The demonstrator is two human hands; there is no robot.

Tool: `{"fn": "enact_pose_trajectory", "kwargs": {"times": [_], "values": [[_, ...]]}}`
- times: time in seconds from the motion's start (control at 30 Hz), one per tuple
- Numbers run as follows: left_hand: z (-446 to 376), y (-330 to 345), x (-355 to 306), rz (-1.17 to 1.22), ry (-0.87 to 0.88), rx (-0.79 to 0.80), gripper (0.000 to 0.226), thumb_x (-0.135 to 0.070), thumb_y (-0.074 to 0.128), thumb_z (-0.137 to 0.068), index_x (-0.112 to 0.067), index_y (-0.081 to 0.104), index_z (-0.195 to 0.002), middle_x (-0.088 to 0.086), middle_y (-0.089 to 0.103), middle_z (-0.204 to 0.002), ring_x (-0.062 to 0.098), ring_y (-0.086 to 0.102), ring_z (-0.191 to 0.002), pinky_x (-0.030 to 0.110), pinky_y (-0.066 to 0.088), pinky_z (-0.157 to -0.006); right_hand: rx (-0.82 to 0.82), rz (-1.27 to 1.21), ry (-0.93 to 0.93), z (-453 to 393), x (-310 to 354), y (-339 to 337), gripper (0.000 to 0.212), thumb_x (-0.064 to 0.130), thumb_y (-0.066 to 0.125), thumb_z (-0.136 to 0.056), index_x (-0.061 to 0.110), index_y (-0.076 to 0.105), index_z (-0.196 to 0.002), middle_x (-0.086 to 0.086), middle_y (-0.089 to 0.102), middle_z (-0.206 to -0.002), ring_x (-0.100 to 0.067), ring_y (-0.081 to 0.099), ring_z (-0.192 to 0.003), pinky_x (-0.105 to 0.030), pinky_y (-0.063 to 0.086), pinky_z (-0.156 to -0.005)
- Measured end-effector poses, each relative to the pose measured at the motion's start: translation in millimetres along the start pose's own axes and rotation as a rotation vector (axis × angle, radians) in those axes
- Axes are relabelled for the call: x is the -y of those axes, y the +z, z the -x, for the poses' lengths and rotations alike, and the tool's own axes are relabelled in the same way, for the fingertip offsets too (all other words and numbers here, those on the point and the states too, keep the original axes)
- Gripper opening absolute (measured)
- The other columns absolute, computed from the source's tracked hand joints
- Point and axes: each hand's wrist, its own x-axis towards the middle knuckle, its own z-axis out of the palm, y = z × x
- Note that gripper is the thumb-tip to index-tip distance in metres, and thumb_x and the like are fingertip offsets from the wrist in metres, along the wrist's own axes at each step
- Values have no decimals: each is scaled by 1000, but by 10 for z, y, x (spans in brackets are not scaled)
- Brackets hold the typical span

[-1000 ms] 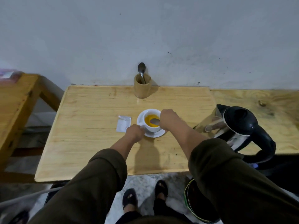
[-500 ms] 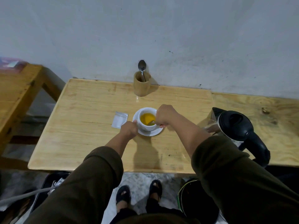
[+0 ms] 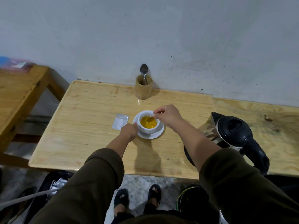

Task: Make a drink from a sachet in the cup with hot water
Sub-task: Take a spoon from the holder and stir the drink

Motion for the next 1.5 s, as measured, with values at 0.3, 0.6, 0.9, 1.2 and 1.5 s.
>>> {"fn": "enact_pose_trajectory", "kwargs": {"times": [0.3,0.6,0.9,1.2,1.5], "values": [[-28,-21,18,33,11,-14,47,-15,13,-105,-3,17,-151,22,46,-142,32,48,-130,37,41,-103,-110,-163,-105,24,-144,195,20,14,55,-93,6,72,-100,-13,76,-94,-19,71,-93,-38,53,-96],[-14,-50,11,31,6,6,49,-14,18,-104,-6,10,-152,21,43,-145,31,46,-132,36,41,-105,-127,176,-226,-11,-58,181,23,12,49,-95,6,71,-95,-13,68,-105,-26,65,-99,-37,51,-92],[5,-70,-4,17,-13,69,48,-20,16,-105,-1,26,-149,23,46,-142,34,46,-131,39,40,-108,-97,15,-238,57,-53,237,23,12,51,-94,4,71,-102,-14,72,-105,-24,67,-102,-34,50,-97],[9,-50,9,110,-31,54,59,-34,19,-104,8,51,-130,25,55,-134,35,51,-125,38,39,-105,-75,182,-254,-30,-80,99,21,11,50,-94,7,71,-94,-14,69,-103,-28,66,-96,-39,52,-91],[-8,-56,25,141,-44,70,57,-32,16,-105,6,48,-134,25,52,-137,35,49,-128,39,38,-107,-71,-10,-254,63,-109,197,20,11,52,-93,9,72,-96,-11,73,-99,-21,71,-90,-34,53,-93]]}}
